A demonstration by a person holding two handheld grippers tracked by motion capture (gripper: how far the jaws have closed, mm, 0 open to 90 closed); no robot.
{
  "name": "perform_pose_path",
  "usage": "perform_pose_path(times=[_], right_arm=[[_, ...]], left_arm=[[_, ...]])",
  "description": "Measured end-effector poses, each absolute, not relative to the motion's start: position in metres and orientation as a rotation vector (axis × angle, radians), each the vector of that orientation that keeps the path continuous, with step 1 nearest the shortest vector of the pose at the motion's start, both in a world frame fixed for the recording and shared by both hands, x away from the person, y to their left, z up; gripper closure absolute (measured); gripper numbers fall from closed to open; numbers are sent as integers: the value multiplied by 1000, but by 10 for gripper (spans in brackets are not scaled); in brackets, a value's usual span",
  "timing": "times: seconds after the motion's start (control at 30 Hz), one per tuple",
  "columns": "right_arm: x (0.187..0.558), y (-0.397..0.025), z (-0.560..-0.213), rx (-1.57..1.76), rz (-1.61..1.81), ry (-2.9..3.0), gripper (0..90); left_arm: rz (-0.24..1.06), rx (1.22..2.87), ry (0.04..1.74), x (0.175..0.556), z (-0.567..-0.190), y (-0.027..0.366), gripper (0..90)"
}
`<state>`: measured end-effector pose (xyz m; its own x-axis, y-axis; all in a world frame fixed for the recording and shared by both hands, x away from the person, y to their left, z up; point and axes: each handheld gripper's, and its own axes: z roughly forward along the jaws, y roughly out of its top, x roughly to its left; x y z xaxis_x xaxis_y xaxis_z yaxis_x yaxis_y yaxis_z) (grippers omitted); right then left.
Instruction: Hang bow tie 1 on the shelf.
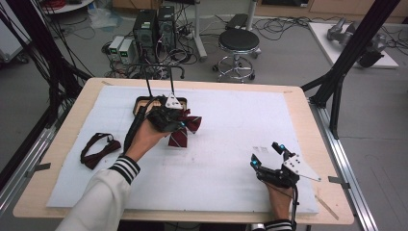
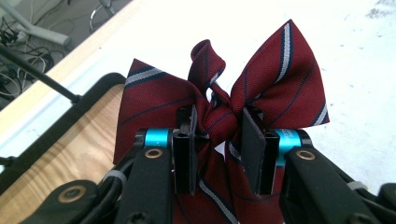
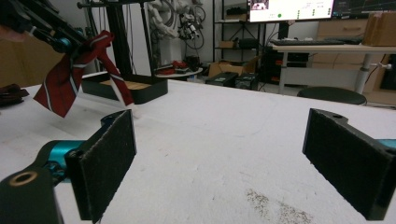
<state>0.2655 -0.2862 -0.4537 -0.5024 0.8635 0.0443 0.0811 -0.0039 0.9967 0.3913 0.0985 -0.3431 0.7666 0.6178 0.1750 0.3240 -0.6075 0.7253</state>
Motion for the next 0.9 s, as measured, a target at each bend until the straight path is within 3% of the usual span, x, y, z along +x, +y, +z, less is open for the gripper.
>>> perform_pose_path(times=[0.9], right_arm=[[265,-286,-454,999,1570,1634,88]], left_arm=[[546,2053,734,383,-319,168,679]])
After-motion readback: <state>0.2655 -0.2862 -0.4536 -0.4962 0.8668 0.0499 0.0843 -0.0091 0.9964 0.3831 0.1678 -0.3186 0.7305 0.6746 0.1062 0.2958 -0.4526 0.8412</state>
